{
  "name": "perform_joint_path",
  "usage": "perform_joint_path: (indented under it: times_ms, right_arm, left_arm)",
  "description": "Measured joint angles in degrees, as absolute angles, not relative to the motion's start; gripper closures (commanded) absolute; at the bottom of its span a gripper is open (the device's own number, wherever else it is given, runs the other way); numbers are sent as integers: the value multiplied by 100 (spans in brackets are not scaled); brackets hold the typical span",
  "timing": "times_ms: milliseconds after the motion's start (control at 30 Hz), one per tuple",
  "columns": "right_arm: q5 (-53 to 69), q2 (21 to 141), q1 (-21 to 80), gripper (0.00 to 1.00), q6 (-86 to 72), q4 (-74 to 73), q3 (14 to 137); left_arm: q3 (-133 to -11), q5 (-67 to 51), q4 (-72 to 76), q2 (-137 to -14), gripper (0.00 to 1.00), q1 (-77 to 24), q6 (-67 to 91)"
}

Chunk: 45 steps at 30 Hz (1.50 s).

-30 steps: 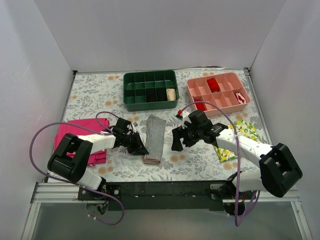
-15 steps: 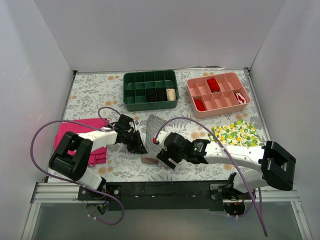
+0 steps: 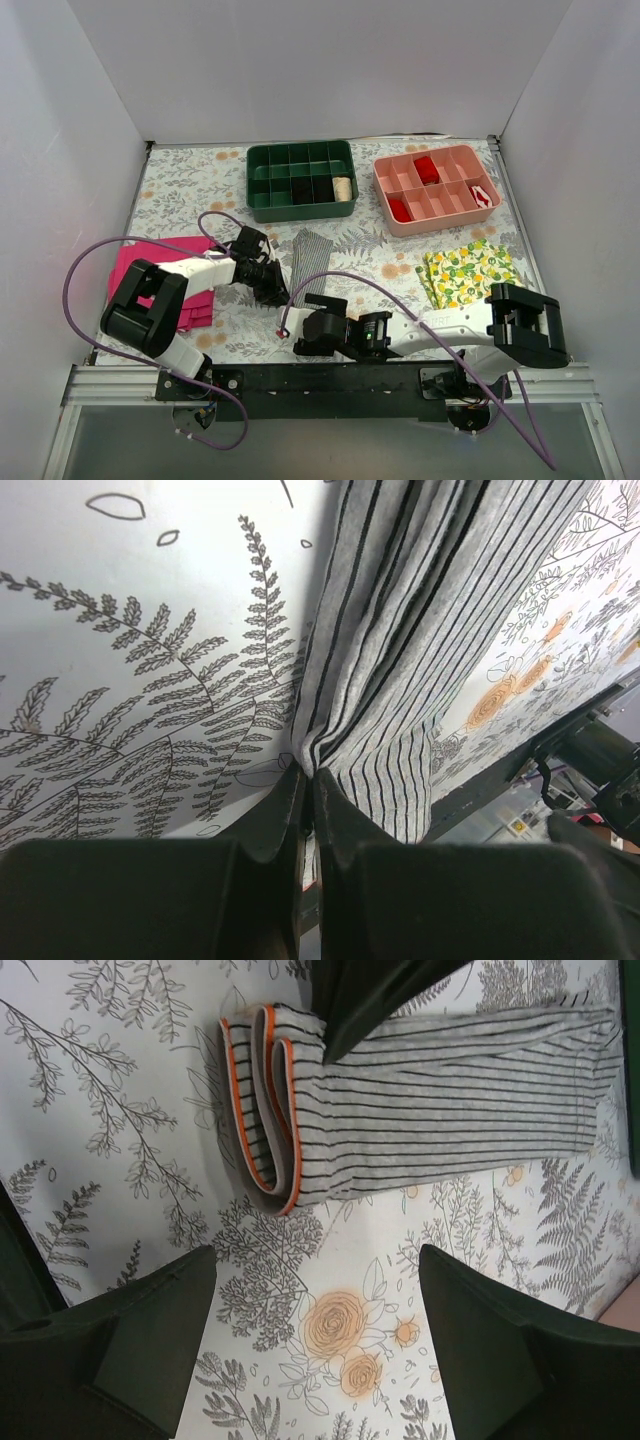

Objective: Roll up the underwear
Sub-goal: Roll the underwear to the center of the board.

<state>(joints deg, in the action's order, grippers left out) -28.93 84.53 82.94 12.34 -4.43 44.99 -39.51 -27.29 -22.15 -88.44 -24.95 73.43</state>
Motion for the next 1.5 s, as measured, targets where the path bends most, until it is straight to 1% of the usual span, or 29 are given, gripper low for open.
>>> perform_joint_path:
  times_ms: [233,400,600,700,733,800,833,933,1033,1100,1167,1367,1500]
  right_arm:
    - [-3299,9083,8630,14,1527,231,4320]
    - [-3826,9327,8825,14,1712,760,4285]
    - [-4230,9531,8875,16,1909,1352,4180]
    - [-4390,9644,8875,21,2034,1601,4152]
    - [-4429,9679,8875,25,2073,1673,4145]
    - [-4471,9738,8875,30,2134,1758,4145]
    - [-4477,9771,8875,36,2163,1796,4145]
    - [-4453,9848,8875,46,2237,1837,4143]
    - [-4355,9874,8875,51,2265,1817,4141]
    - [-4278,9874,8873,53,2274,1798,4143]
    - [-4202,9874,8858,58,2274,1765,4152]
    - [-3684,9872,8689,64,2152,1245,4473]
    - [-3197,9828,8506,67,1988,803,4788]
  left_arm:
    - [-3977,-2797,-2237,-8886,100,-2484,7295]
    - [-4014,-2858,-2261,-8945,100,-2473,7260]
    - [-4021,-2902,-2268,-8960,100,-2453,7227]
    - [-4021,-2906,-2268,-8960,100,-2453,7218]
    - [-4021,-2908,-2265,-8960,100,-2453,7218]
    - [-4021,-2910,-2265,-8960,100,-2453,7216]
    - [-4021,-2912,-2265,-8960,100,-2453,7216]
    - [-4021,-2912,-2268,-8958,100,-2453,7212]
    - [-4021,-2915,-2265,-8958,100,-2453,7201]
    - [-4021,-2915,-2265,-8958,100,-2453,7196]
    - [-4021,-2915,-2268,-8956,100,-2453,7194]
    - [-4014,-2856,-2268,-8912,100,-2453,7175]
    - [-3983,-2714,-2270,-8805,87,-2453,7177]
